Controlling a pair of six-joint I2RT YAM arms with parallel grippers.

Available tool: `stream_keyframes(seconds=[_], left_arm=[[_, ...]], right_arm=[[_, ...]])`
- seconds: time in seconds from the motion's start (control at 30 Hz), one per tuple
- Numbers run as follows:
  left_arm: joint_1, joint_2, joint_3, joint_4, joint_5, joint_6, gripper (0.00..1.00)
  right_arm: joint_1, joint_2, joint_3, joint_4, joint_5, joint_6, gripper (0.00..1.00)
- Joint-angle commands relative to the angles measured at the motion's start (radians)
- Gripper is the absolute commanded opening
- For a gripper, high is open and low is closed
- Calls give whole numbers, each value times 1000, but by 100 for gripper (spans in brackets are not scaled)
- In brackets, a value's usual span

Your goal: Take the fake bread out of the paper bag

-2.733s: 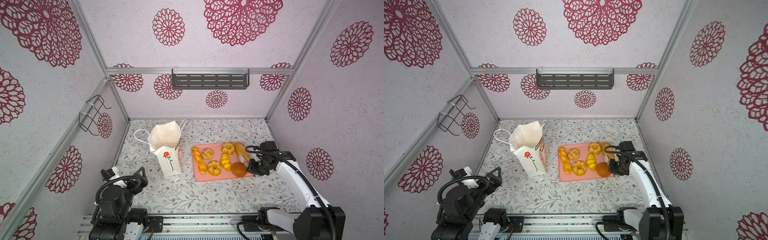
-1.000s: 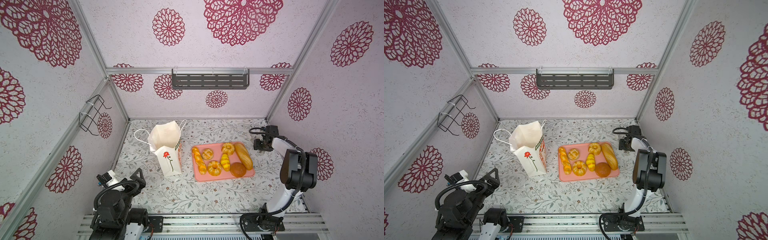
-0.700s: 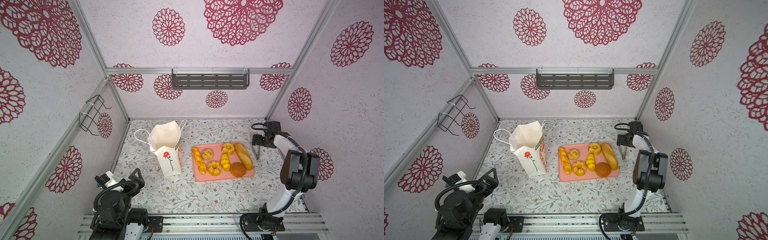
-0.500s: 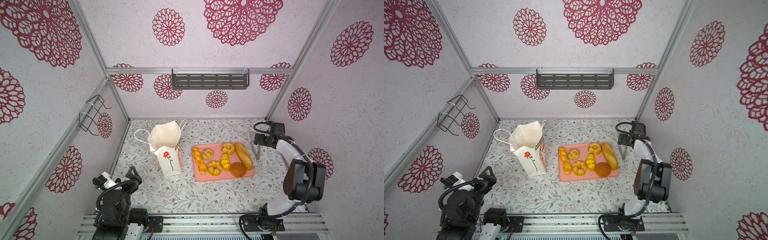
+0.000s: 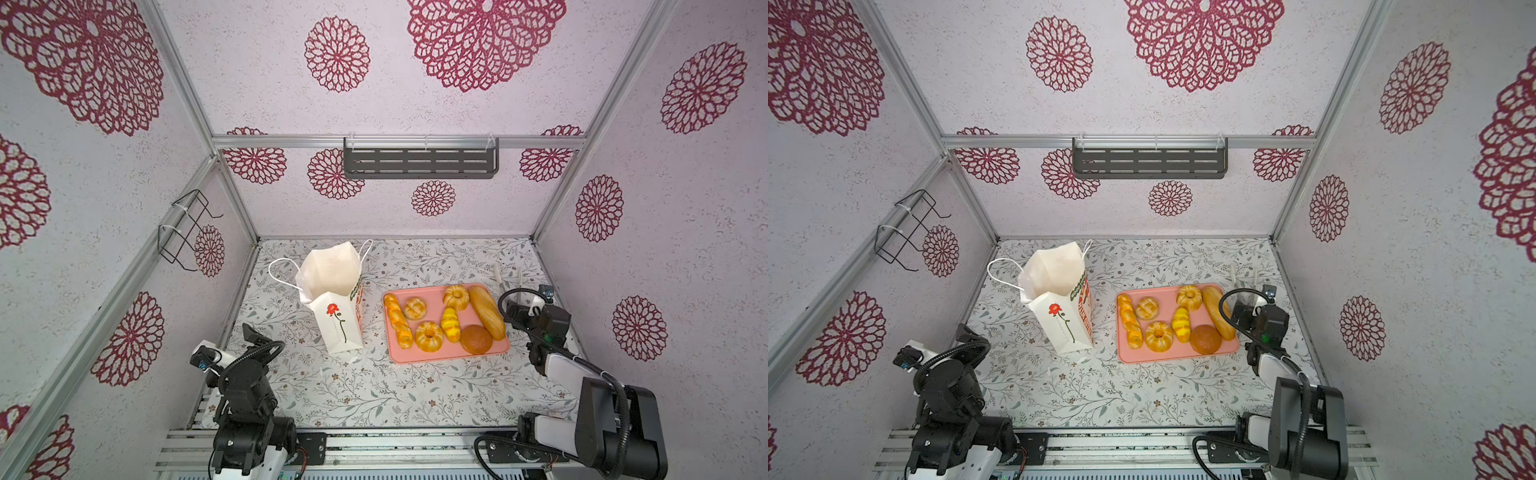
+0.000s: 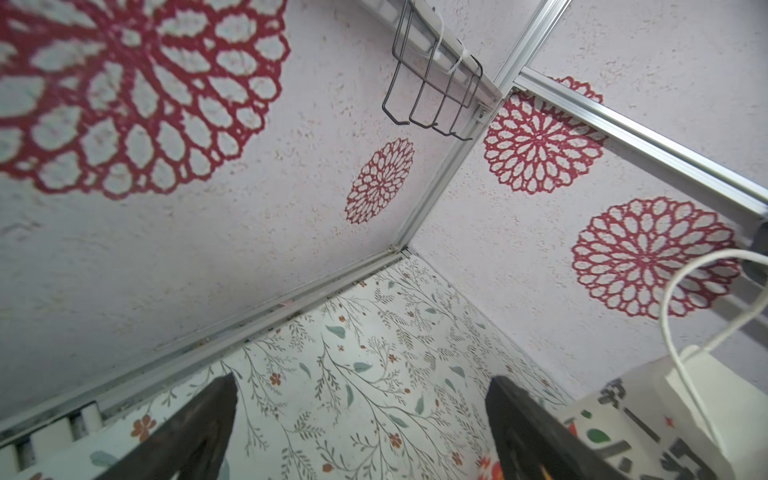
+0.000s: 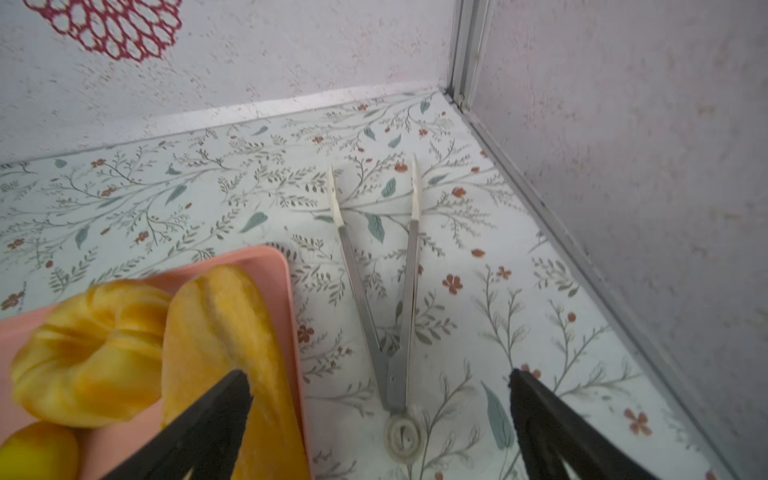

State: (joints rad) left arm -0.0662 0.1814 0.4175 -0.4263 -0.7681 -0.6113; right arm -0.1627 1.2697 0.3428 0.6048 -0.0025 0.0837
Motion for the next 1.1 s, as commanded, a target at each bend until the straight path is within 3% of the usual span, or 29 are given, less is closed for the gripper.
stream_keyframes(seconds=[0.0,0.17,0.23,0.37,0.5,0.57,0.67,0.77,0.93,1.07], left_arm=[[12,80,-53,170,-87,111,97],[46,277,-122,319,-55,40,97],[58,362,-139,399,-29,40,97],[90,528,-152,597,22,117,97],[180,730,-188,801,199,155,97],[217,811,-183,873,230,139,97],[303,932,-164,1006,440,168,97],[366,1039,-111,1065,573,190,97],[380,1166,-38,1146,765,334,98],[381,1219,30,1094,908,365,100]], right_arm=[[12,37,-23,281,32,67,99],[53,163,-95,522,33,46,99],[66,175,-94,527,-2,11,99],[120,278,-122,683,-5,-47,99],[119,255,-113,623,50,-33,99],[116,265,-124,663,42,-26,99],[112,261,-157,715,61,-21,99],[112,263,-199,795,86,-13,99],[112,275,-225,864,67,-14,99],[112,273,-225,859,62,-17,99]])
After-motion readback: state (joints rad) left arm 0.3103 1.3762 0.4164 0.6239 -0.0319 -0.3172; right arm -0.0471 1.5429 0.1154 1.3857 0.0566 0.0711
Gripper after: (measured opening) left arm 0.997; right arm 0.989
